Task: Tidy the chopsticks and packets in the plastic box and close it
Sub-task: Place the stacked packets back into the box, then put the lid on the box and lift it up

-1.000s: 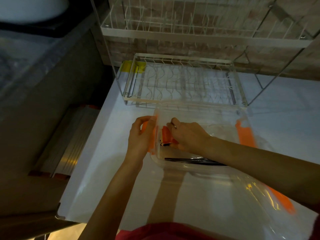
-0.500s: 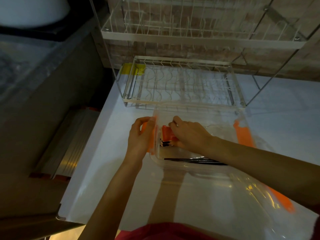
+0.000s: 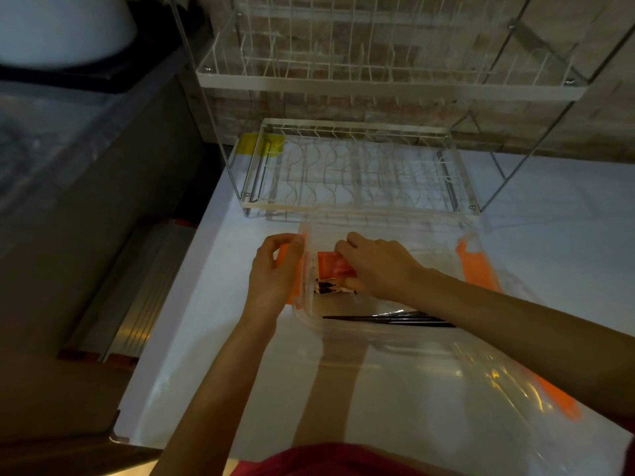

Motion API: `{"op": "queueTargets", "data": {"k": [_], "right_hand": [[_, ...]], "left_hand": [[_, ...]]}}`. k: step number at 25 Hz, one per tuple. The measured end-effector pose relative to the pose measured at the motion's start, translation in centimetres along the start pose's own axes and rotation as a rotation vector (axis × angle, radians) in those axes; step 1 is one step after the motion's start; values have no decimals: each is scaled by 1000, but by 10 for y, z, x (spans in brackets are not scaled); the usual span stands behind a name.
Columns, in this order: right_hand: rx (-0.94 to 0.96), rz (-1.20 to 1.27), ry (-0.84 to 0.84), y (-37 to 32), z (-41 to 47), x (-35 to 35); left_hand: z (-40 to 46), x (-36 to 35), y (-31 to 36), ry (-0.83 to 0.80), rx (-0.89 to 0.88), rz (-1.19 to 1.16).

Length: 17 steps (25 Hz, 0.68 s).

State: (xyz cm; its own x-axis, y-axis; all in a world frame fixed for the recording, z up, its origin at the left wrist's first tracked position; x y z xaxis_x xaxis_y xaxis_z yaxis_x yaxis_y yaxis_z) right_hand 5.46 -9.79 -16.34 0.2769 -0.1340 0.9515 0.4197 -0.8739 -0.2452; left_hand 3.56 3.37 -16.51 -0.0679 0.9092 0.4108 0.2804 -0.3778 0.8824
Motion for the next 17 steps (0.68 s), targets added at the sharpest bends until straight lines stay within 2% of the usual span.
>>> {"op": "queueTargets", "data": {"k": [3, 6, 10, 13, 17], "right_hand": [[13, 89, 64, 0, -13, 16], [32, 216, 163, 5, -32, 43], [58, 227, 301, 14, -66, 74], [8, 185, 398, 28, -96, 90], [-165, 217, 506, 65, -144, 105]], "left_hand": [[0, 8, 15, 36, -111, 169], [-6, 15, 49, 104, -337, 416], [-19, 0, 87, 84, -527, 699], [-34, -21, 108, 37, -613, 793], [-65, -63, 138, -40, -780, 803]]}}
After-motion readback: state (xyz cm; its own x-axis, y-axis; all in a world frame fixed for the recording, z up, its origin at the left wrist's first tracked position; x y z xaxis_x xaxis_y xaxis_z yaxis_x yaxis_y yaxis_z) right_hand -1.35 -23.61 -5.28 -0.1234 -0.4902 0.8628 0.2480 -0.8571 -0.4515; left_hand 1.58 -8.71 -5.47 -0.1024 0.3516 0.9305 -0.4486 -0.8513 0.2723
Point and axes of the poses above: each hand's wrist, its own z-axis towards the middle knuckle, its own x-axis out of the back of the hand, y = z × x, the point moved 9 cm from there along z, towards the middle knuckle, and after that the axes turned 12 degrees about z, right-handed, at the moved point
